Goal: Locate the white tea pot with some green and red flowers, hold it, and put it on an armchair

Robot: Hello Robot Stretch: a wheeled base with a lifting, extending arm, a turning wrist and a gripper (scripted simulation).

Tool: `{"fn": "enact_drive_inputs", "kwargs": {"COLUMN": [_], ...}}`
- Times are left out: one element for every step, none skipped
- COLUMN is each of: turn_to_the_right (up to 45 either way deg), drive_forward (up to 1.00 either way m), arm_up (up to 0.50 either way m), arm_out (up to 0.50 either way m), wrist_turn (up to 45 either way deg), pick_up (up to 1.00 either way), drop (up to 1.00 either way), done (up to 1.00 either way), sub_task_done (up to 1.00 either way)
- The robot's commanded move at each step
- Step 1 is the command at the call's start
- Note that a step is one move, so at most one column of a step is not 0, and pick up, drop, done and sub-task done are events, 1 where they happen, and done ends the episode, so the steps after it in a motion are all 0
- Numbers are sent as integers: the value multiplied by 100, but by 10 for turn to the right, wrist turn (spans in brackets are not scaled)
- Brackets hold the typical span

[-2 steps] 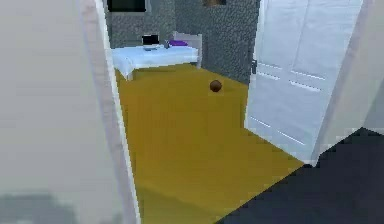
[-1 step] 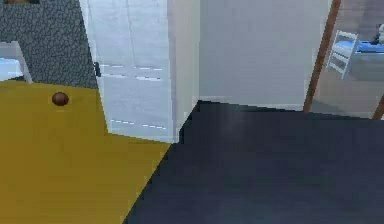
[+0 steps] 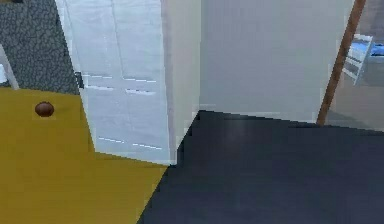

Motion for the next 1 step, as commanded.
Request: {"fn": "enact_drive_inputs", "kwargs": {"turn_to_the_right": [-270], "drive_forward": [0], "arm_up": [0], "arm_out": [0], "wrist_turn": [0], "pick_up": [0], "drop": [0], "done": [0], "sub_task_done": [0]}}
